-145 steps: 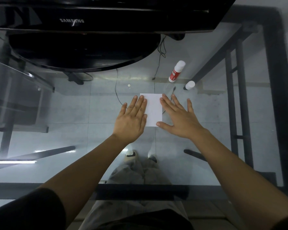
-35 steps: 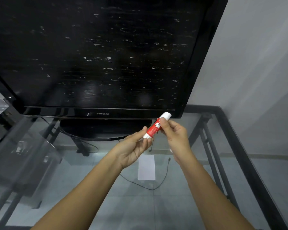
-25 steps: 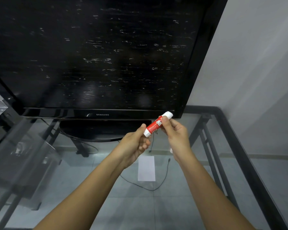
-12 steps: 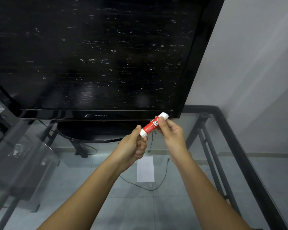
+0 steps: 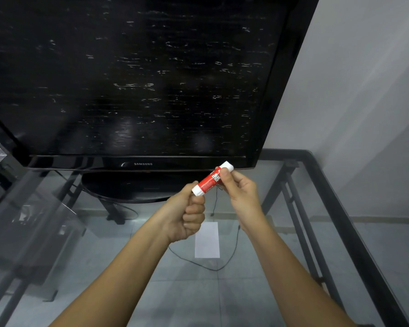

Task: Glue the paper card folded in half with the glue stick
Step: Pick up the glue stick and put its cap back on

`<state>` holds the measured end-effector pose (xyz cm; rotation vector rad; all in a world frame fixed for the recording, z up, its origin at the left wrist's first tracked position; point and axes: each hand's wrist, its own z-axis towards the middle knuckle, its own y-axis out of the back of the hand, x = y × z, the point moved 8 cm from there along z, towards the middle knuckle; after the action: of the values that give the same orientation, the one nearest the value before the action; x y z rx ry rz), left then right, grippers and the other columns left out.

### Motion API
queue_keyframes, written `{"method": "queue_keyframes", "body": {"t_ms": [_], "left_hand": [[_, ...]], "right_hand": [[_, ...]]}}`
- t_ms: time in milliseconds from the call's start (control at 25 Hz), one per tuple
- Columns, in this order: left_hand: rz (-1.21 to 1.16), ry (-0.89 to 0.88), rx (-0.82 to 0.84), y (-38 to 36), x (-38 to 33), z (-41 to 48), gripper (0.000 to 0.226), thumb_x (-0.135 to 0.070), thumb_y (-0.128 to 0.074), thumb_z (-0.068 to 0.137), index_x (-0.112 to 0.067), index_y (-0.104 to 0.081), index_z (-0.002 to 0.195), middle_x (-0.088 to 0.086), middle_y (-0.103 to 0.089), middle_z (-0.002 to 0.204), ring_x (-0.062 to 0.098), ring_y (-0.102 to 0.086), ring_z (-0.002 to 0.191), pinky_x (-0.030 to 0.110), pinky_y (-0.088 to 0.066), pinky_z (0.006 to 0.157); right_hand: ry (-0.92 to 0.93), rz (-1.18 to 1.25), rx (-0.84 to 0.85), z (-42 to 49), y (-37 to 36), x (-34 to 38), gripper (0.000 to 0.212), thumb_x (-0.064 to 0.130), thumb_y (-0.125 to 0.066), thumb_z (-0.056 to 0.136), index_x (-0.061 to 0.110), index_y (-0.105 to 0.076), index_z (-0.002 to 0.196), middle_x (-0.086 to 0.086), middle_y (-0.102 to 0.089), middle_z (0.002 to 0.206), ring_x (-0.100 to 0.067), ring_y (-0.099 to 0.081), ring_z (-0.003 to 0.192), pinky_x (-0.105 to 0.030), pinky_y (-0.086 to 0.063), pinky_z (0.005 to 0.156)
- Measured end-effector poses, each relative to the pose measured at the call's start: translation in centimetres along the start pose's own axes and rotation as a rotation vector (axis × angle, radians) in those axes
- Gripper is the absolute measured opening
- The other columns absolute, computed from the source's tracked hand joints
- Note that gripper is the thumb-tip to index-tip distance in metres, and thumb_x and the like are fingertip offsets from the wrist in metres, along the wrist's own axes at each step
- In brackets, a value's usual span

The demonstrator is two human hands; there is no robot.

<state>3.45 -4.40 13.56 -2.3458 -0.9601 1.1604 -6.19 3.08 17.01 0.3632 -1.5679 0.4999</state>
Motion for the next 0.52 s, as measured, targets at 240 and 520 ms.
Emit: {"method": "queue_keyframes", "body": {"t_ms": [240, 520], "left_hand": [[0.262, -0.095, -0.18, 1.5, -0.9, -0.4, 0.063, -0.062, -0.033, 0.088, -0.014, -0.053, 0.053, 0.001, -0.052, 0.043, 0.01, -0.045, 0.031, 0.018, -0.034, 0.034], [0.649, -0.763, -0.279, 0.5, -3.9, -1.8, 0.04, -0.055, -0.051, 0.077, -0.017, -0.058, 0.089, -0.004, -0.069, 0.067, 0.007, -0.063, 0.06, 0.017, -0.05, 0.055]], "right_hand": [[-0.026, 0.007, -0.024, -0.4, -0.1, -0.7, 0.031, 0.053, -0.057, 0.074, 0.03, -0.067, 0.093, 0.011, -0.072, 0.089, -0.002, -0.065, 0.094, -0.008, -0.049, 0.074], [-0.04, 0.025, -0.06, -0.2, 0.7, -0.8, 0.037, 0.041, -0.056, 0.085, 0.014, -0.066, 0.107, 0.002, -0.071, 0.095, -0.005, -0.066, 0.093, -0.008, -0.049, 0.071]]}}
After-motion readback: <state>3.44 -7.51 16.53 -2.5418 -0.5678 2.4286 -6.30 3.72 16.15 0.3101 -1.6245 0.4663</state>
